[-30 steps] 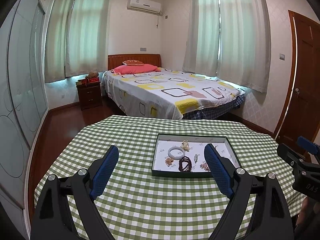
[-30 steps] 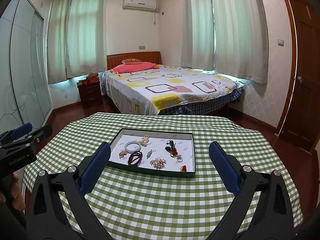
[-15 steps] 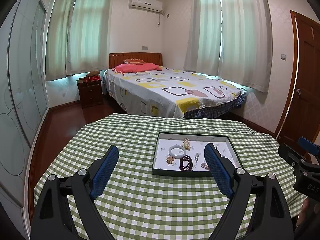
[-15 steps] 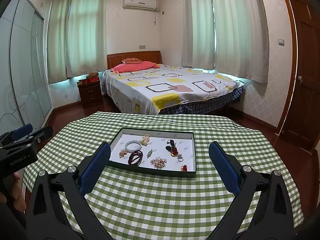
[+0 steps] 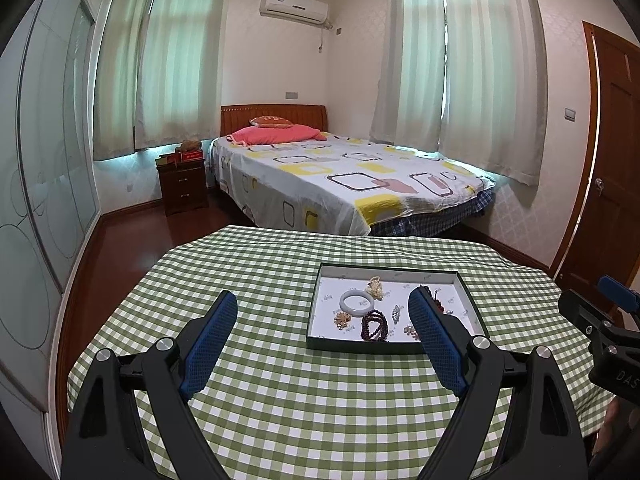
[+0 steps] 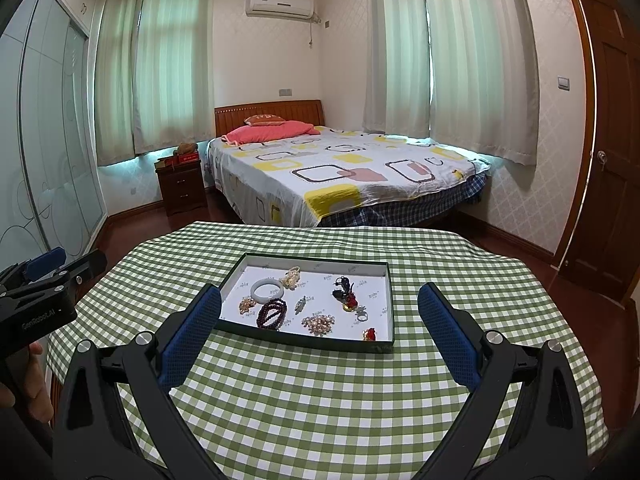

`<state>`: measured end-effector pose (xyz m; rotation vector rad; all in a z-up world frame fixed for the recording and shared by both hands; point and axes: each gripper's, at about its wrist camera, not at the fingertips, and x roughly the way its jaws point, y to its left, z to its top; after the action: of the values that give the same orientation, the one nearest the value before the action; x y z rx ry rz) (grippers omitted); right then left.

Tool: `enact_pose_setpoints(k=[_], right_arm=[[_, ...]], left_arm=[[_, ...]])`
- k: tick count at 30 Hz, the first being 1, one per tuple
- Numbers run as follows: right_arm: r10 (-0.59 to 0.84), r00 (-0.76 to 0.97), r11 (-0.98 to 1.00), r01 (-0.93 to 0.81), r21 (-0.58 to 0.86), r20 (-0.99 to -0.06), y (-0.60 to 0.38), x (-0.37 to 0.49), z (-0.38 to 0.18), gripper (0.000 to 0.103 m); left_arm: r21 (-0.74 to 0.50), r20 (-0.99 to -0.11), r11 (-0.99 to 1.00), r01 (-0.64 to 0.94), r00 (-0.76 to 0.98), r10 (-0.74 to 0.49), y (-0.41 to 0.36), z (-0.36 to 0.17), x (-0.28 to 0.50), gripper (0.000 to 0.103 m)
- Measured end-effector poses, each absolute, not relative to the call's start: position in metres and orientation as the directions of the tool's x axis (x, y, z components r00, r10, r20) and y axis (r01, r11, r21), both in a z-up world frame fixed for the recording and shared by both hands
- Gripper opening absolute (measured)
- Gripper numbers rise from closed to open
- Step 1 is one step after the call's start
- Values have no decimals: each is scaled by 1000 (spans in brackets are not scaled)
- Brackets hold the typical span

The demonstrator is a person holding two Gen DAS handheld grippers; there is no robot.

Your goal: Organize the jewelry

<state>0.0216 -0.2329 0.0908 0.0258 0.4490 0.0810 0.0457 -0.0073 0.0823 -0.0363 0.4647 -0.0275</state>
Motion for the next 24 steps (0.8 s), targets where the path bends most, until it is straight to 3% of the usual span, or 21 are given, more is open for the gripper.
enact_pose_setpoints(k=[24], right_arm=[[87, 888, 996, -75, 45, -452, -234, 23, 78, 96]], left_arm=[[-15, -437, 1000, 15, 899, -20, -10, 75, 51, 84]])
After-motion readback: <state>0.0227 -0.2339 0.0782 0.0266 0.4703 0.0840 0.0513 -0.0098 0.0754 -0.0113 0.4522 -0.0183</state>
